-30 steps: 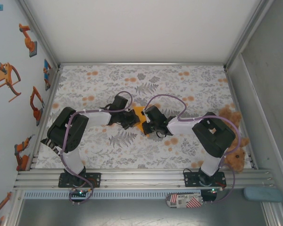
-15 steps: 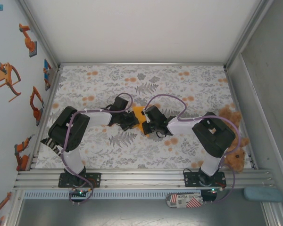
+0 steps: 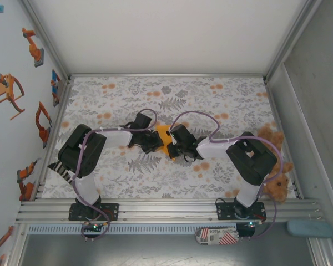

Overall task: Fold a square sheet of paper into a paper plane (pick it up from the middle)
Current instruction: Third fold the triangle at the center of the table.

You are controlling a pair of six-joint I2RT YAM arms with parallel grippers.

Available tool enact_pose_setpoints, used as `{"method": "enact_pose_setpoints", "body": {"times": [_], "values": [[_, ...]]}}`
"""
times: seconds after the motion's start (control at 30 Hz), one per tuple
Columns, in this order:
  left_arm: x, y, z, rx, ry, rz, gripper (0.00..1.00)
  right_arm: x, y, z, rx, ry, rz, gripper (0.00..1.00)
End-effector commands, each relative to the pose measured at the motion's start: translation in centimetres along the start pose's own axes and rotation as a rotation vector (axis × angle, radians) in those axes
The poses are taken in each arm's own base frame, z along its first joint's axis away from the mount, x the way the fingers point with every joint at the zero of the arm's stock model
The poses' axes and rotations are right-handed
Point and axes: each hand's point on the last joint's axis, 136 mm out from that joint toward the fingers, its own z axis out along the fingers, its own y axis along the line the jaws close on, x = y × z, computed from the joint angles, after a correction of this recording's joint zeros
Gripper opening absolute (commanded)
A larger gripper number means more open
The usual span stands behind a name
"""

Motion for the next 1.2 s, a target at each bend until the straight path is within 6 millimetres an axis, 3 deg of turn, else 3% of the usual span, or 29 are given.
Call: {"method": "enact_pose_setpoints", "body": {"times": [0.0,0.27,0.4,0.63,0.87,1.17], "values": [[-1.9,-1.5,-1.9,0.003,-0.05,0.052,0.1,0.6,-0.8,0.3,0.026,0.027,0.016,0.0],[-5.8,-0.9,-1.1,-0.052,-0.048,0.053,0.12,-0.3,-0.2,-0.7,0.002,-0.003,0.013,0.0],[-6.6,-0.7,0.2,-0.069,-0.009,0.057,0.12,-0.6,0.0,-1.0,-0.009,-0.009,0.013,0.0],[-6.8,-0.1,1.3,-0.106,0.019,0.055,0.11,-0.7,0.1,-1.2,-0.015,-0.013,0.018,0.0],[-6.1,1.8,1.8,-0.171,0.051,0.038,0.1,-0.8,-0.1,-1.5,-0.01,-0.025,0.025,0.0],[-6.2,1.7,1.8,-0.169,0.048,0.043,0.1,-0.1,-0.4,-1.3,-0.001,-0.008,0.037,0.0]]}}
